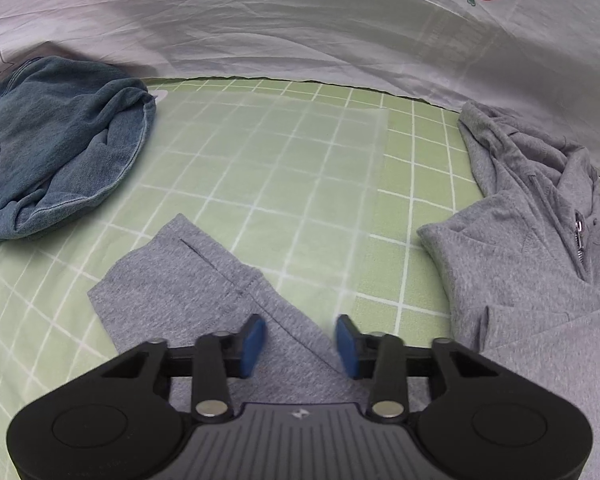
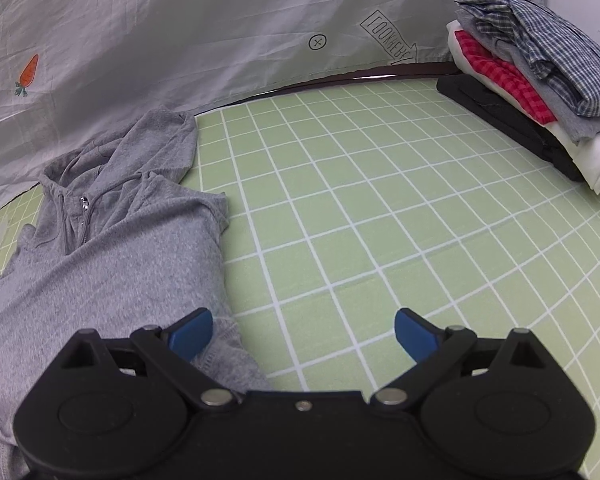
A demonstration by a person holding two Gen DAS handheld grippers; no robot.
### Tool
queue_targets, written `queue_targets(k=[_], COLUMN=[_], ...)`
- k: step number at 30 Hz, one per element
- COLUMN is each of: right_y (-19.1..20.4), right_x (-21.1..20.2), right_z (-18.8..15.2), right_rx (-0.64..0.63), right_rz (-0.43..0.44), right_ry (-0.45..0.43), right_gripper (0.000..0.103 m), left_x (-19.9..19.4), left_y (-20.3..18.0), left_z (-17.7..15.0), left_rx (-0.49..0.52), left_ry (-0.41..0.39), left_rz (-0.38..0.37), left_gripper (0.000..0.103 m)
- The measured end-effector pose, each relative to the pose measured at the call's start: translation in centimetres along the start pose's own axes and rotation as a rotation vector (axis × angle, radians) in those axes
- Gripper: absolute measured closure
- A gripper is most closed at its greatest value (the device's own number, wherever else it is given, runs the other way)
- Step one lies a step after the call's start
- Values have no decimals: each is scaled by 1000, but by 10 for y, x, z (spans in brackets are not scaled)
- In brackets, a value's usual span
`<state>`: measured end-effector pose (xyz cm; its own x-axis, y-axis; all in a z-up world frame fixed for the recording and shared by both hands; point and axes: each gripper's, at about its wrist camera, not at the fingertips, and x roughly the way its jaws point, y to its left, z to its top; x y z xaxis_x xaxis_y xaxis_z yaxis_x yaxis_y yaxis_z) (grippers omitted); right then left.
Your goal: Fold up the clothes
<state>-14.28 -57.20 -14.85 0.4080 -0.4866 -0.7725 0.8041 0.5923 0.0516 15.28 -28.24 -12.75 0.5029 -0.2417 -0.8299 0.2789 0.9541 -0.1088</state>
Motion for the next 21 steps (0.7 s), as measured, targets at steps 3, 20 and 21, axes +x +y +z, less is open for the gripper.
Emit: queue_targets(k=[3,20,21], right_y=[4,28,30], right_x=[-3,-10,-10], right_z=[-1,-29,-29], right_rx=[-24,-128,-131], right_rz=[-4,34,34], right_ry=[-5,35,36], right_gripper=[4,4,4], left_x=[-4,-100,-94], left_y=[-5,112,124], left_z=[1,-25,-34], left_rx=[15,-285,-338], left_ry=[-31,-260,-200], left_rz=[-13,10,19], left_gripper=[100,100,100])
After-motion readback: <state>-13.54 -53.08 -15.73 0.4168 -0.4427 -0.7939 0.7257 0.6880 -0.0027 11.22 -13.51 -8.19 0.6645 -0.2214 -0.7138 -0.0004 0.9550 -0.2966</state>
